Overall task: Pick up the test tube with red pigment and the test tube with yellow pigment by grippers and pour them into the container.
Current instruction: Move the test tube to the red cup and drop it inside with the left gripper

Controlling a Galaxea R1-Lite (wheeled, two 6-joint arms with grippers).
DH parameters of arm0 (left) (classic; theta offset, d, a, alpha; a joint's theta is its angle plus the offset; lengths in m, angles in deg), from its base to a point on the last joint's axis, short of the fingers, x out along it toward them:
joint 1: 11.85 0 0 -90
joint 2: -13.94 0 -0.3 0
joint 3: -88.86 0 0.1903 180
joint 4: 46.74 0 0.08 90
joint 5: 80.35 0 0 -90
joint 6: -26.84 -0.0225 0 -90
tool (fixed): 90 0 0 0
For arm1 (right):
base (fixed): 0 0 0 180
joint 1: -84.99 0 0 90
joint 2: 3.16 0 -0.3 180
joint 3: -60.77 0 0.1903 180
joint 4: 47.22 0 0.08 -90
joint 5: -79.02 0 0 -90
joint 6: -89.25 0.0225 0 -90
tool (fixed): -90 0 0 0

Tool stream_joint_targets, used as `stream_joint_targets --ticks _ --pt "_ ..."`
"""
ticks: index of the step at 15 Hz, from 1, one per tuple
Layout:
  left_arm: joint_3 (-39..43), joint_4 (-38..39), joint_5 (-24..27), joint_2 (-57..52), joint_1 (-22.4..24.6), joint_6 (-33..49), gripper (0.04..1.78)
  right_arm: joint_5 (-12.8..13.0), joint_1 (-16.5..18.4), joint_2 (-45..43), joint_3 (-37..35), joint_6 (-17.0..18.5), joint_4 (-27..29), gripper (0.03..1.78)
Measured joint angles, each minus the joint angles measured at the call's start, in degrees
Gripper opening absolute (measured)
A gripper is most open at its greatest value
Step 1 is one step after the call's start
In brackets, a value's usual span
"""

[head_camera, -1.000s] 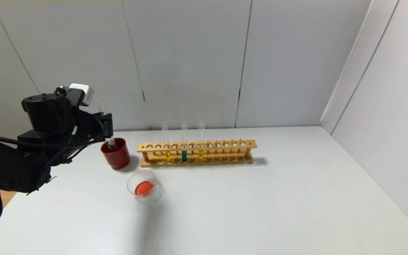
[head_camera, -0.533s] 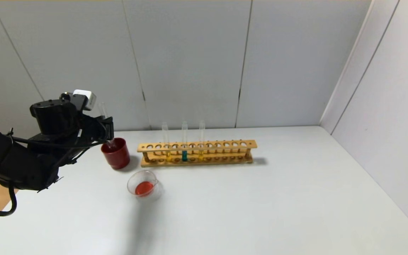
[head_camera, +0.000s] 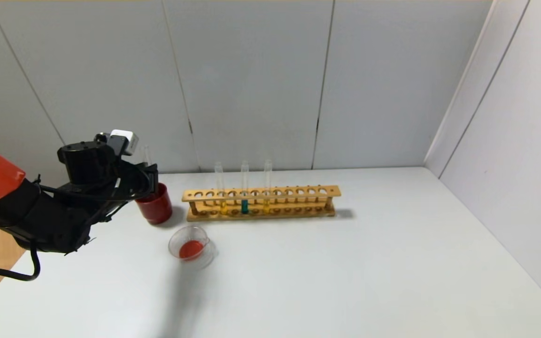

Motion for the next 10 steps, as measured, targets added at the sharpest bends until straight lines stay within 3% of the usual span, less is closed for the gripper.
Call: stream_joint_targets --ticks 6,10 --pt "0.1 0.1 0.1 0.8 0.0 0.1 0.32 0.0 0.0 0.0 0.0 0.0 0.0 1.75" --pt "0.5 0.1 0.0 0.7 0.0 0.1 0.56 0.0 0.0 0.0 0.0 0.0 0.0 1.75"
